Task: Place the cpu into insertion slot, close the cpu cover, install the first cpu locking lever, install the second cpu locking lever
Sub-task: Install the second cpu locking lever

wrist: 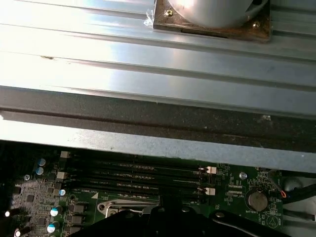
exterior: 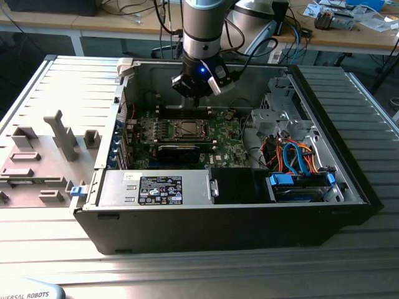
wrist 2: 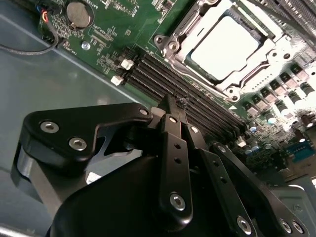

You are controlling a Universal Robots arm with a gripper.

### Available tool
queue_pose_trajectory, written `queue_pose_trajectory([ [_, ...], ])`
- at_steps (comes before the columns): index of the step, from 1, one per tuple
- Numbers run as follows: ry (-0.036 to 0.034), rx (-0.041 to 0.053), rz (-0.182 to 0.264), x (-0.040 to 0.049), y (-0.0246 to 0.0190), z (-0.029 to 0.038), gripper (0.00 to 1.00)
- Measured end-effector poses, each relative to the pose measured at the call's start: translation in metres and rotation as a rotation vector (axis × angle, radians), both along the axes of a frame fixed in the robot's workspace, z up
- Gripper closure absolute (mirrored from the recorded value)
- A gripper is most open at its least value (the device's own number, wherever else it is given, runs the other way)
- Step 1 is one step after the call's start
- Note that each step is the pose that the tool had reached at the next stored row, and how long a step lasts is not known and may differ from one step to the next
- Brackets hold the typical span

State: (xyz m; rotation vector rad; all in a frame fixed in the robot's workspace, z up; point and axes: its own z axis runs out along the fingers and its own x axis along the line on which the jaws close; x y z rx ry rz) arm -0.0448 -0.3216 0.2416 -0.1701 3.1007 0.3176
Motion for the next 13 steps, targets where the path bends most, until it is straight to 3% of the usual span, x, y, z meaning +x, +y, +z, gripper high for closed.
queue_pose_trajectory([
  [3, 0.0000, 0.0241, 0.000, 0.0000, 0.0000, 0.0000, 0.89],
  [5, -0.0001, 0.0331, 0.000, 0.0000, 0.0000, 0.0000, 0.89],
  [7, 0.0001, 0.0518, 0.000, 0.0000, 0.0000, 0.0000, 0.89],
  [9, 0.0000, 0.0518, 0.000, 0.0000, 0.0000, 0.0000, 0.89],
  [10, 0.0000, 0.0388, 0.000, 0.0000, 0.0000, 0.0000, 0.89],
  [11, 0.0000, 0.0006, 0.000, 0.0000, 0.0000, 0.0000, 0.89],
  [12, -0.0001, -0.0175, 0.000, 0.0000, 0.0000, -0.0001, 0.89],
  [13, 0.0000, -0.0250, 0.000, 0.0000, 0.0000, 0.0000, 0.89],
])
